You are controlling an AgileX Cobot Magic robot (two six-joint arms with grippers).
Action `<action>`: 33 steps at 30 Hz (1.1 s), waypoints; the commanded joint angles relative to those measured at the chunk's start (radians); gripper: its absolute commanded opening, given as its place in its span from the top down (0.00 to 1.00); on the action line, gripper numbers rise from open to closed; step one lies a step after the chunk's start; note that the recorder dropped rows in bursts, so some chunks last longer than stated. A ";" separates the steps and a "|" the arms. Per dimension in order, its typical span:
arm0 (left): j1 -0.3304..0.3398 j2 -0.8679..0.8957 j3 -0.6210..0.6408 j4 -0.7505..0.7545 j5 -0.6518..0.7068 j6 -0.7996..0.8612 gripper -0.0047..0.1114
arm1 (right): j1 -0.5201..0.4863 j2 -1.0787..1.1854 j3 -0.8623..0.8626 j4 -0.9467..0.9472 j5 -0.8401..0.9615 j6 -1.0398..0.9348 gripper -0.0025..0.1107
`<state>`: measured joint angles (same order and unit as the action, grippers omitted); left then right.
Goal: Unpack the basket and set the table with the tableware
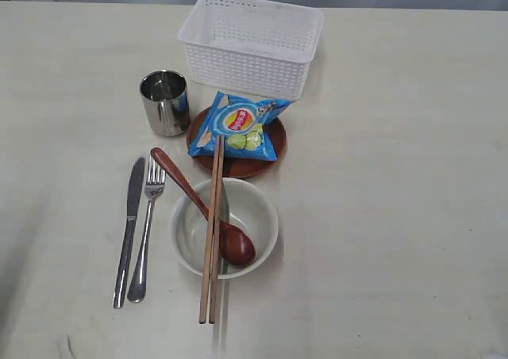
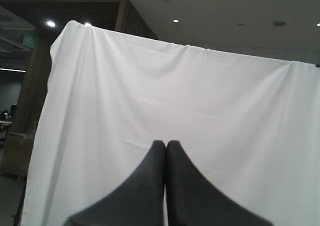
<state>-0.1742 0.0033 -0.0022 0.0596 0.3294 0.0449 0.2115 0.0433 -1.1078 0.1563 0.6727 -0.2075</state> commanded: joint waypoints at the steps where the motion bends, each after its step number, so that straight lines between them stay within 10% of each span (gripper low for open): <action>1: 0.002 -0.003 0.002 -0.009 -0.007 0.000 0.96 | -0.059 -0.043 0.113 -0.008 -0.141 -0.028 0.98; 33: 0.002 -0.003 0.002 -0.009 -0.007 0.000 0.96 | -0.172 -0.043 1.095 -0.072 -0.630 -0.040 0.98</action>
<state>-0.1742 0.0033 -0.0022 0.0596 0.3294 0.0449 0.0433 0.0045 -0.0480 0.1164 0.0628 -0.2389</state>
